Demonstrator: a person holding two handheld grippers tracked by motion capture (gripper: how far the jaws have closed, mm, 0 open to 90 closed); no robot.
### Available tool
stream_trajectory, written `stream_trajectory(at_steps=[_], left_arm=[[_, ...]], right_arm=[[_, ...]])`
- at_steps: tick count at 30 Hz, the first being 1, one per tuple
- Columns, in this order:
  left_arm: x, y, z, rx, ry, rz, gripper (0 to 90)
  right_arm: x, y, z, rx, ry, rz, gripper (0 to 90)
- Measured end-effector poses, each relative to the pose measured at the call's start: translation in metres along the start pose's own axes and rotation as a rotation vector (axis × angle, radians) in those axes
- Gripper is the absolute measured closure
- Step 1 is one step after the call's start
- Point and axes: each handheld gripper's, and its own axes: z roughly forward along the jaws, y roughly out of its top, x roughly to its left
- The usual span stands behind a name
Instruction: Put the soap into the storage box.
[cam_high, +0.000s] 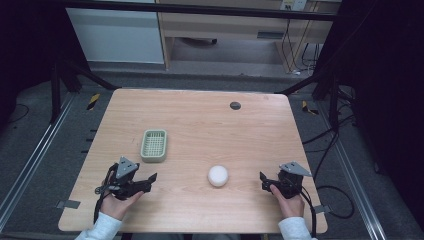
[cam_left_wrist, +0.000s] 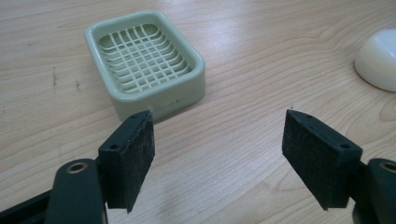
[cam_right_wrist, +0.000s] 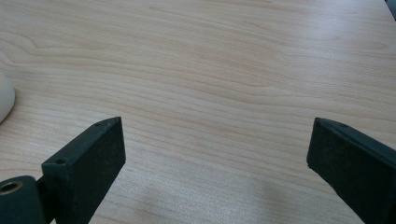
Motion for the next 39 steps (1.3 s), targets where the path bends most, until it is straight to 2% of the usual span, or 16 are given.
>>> stream_trajectory(at_steps=[10,24,29,30,39], left_arm=[[-0.008,0.007,0.005,-0.004,-0.018,0.014,24.7],[-0.029,0.032,0.005,-0.021,-0.072,0.078,23.4],[-0.037,0.044,0.01,-0.028,-0.089,0.094,23.1],[-0.041,0.048,0.013,-0.028,-0.096,0.101,22.7],[-0.06,0.059,0.026,-0.016,-0.123,0.134,21.9]], right_arm=[[0.001,0.0,0.001,0.0,0.003,-0.009,4.8],[0.001,0.0,0.002,0.012,0.008,-0.003,5.0],[0.001,0.0,0.003,0.016,0.013,0.001,5.0],[0.001,0.0,0.003,0.019,0.008,-0.002,5.0],[0.001,0.0,0.003,0.021,0.009,0.0,5.1]])
